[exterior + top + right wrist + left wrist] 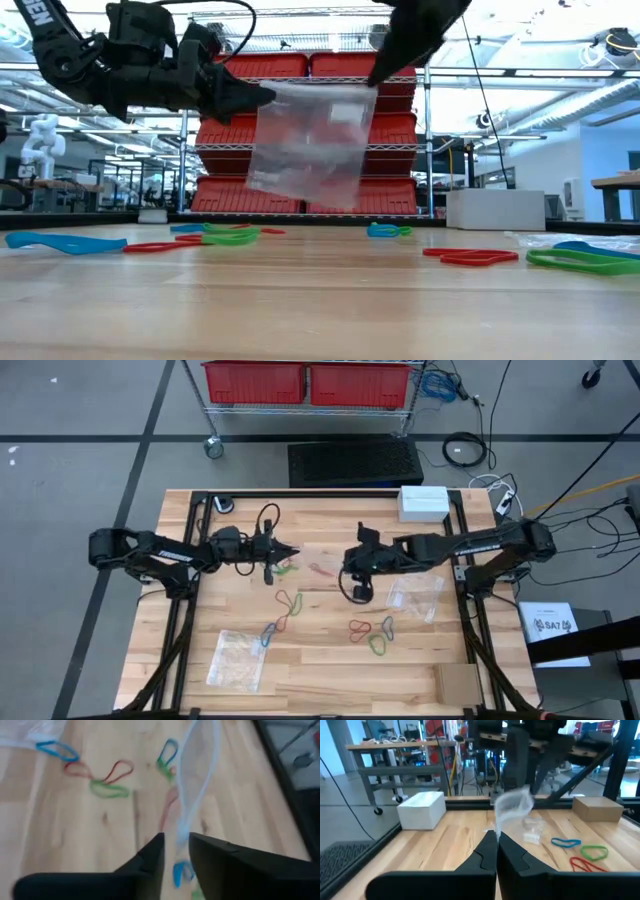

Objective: Sort rubber bands
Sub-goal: Put the bottom right red rubber band into the zip bag

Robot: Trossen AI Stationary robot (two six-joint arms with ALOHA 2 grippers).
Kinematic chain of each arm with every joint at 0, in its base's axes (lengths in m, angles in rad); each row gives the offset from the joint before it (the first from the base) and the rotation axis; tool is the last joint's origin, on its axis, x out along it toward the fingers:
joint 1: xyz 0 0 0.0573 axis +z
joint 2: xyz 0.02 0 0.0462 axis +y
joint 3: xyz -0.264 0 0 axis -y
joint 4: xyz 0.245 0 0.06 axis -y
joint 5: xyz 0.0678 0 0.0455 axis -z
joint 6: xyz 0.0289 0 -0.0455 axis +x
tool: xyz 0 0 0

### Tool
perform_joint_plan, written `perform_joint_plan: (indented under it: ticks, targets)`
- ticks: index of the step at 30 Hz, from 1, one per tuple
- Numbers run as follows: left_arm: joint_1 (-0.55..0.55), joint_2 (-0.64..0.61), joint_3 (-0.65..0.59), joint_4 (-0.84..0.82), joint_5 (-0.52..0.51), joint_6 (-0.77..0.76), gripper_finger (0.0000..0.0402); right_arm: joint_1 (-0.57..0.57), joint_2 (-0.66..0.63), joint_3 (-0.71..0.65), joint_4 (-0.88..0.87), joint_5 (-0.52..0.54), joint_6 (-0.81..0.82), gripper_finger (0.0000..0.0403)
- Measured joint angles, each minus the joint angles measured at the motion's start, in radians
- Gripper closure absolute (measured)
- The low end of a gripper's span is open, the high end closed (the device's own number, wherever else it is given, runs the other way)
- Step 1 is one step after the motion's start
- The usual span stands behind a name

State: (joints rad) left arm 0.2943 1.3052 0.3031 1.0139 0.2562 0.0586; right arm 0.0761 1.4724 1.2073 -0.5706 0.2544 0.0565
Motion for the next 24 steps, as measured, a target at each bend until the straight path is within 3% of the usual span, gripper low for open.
perform_joint_plan:
  ticks: [5, 12, 24]
  targets:
    - [0.001, -0.008, 0.0, -0.016, -0.005, 0.004, 0.0401, 0.08, 0.0, -0.007, -0.143, -0.114, 0.166, 0.0248]
    - [0.001, -0.02, 0.0, -0.029, -0.006, 0.006, 0.0401, 0.203, 0.094, -0.093, -0.102, -0.157, 0.33, 0.0181]
    - [0.001, -0.025, 0.0, -0.04, -0.007, 0.026, 0.0401, 0.278, 0.37, -0.118, 0.002, -0.159, 0.362, 0.0147]
